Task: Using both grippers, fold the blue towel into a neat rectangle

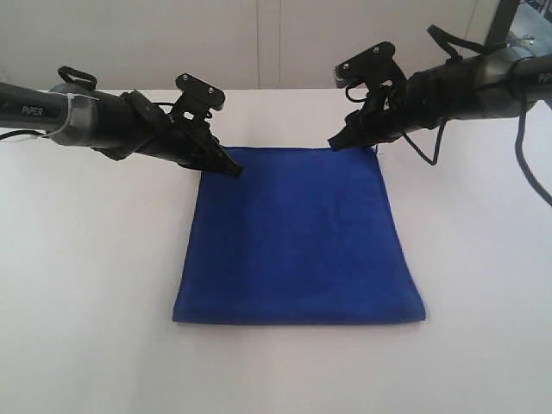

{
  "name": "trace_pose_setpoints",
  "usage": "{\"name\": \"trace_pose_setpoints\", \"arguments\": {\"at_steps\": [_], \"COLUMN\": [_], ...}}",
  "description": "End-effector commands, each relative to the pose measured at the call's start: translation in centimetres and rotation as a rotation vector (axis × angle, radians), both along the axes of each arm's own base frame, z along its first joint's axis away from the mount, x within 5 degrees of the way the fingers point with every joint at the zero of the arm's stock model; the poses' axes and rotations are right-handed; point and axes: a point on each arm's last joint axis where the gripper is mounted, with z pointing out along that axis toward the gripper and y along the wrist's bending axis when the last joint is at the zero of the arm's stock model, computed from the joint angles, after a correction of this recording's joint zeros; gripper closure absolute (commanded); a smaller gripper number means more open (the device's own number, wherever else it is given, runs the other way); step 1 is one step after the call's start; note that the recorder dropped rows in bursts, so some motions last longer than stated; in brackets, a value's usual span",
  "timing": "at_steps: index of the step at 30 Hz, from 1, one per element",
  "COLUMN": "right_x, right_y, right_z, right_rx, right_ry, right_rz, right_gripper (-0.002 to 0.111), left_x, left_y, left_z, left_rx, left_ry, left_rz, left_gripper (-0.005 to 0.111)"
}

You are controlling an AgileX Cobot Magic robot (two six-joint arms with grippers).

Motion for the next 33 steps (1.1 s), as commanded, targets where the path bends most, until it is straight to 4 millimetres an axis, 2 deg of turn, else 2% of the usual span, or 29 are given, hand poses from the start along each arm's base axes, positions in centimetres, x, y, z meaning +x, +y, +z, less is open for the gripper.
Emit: {"name": "trace_pose_setpoints", "arguments": {"at_steps": [1,2,6,10,12,15,18,26,33], "right_x": [0.2,0.3,0.7,0.7,0.7,0.6,0.6,1.3,2.4], "right_y": [-0.5,-0.5,-0.5,-0.4,-0.3,-0.2,0.1,0.8,0.8], "right_z": [2.0,2.3,4.1,4.9,4.9,4.9,4.6,1.3,-0.9], "right_rx": [0.067,0.067,0.077,0.107,0.118,0.133,0.173,0.222,0.203], "right_ry": [0.048,0.061,0.131,0.175,0.186,0.203,0.224,0.271,0.209], "right_rz": [-0.105,-0.117,-0.17,-0.193,-0.198,-0.206,-0.198,-0.201,-0.191], "right_gripper": [0.069,0.074,0.105,0.108,0.108,0.108,0.108,0.108,0.108], "left_x": [-0.1,-0.1,-0.5,0.3,0.8,1.0,1.1,1.8,2.9], "left_y": [-0.1,-0.1,-0.2,0.6,1.2,1.5,1.6,1.5,2.0], "left_z": [1.2,1.6,4.8,7.3,7.6,7.1,5.8,3.0,1.7], "left_rx": [-0.025,-0.03,-0.091,-0.264,-0.315,-0.324,-0.296,-0.316,-0.301], "left_ry": [-0.008,-0.015,-0.019,0.113,0.167,0.239,0.263,0.3,0.222], "left_rz": [0.003,0.001,-0.028,0.008,0.035,0.007,0.004,0.052,0.139], "left_gripper": [0.107,0.107,0.107,0.107,0.107,0.107,0.107,0.107,0.107]}}
